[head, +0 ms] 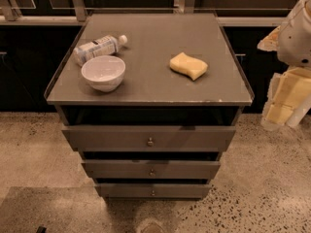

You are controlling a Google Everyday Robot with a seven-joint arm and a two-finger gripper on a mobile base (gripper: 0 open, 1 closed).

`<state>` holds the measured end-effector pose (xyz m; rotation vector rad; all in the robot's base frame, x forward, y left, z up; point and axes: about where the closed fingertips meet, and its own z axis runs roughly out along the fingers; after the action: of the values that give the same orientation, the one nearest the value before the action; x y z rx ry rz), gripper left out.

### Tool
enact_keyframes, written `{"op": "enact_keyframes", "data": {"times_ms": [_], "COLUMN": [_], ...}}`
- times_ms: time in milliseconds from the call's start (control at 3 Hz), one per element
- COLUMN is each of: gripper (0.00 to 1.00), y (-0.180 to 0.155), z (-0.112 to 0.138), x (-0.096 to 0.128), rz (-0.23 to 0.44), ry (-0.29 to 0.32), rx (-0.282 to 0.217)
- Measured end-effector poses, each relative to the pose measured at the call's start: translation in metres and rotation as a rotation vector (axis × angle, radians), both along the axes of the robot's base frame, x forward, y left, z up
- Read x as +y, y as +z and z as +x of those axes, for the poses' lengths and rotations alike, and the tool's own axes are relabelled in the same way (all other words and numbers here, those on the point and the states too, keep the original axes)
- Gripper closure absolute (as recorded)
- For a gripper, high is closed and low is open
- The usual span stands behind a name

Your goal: Open middle drawer

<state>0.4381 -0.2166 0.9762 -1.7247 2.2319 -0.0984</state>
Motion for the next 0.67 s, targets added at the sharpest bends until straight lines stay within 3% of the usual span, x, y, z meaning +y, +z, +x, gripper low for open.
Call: {"op": "enact_keyframes", "data": {"times_ms": [333, 667], "gripper": [0.00, 0.00], "y": [0.000, -0.011], "z": [0.000, -0.005], "x": [0.000, -0.003], "rz": [0.000, 0.053], "ry": [0.000, -0.006], "rx": [0.000, -0.008]}}
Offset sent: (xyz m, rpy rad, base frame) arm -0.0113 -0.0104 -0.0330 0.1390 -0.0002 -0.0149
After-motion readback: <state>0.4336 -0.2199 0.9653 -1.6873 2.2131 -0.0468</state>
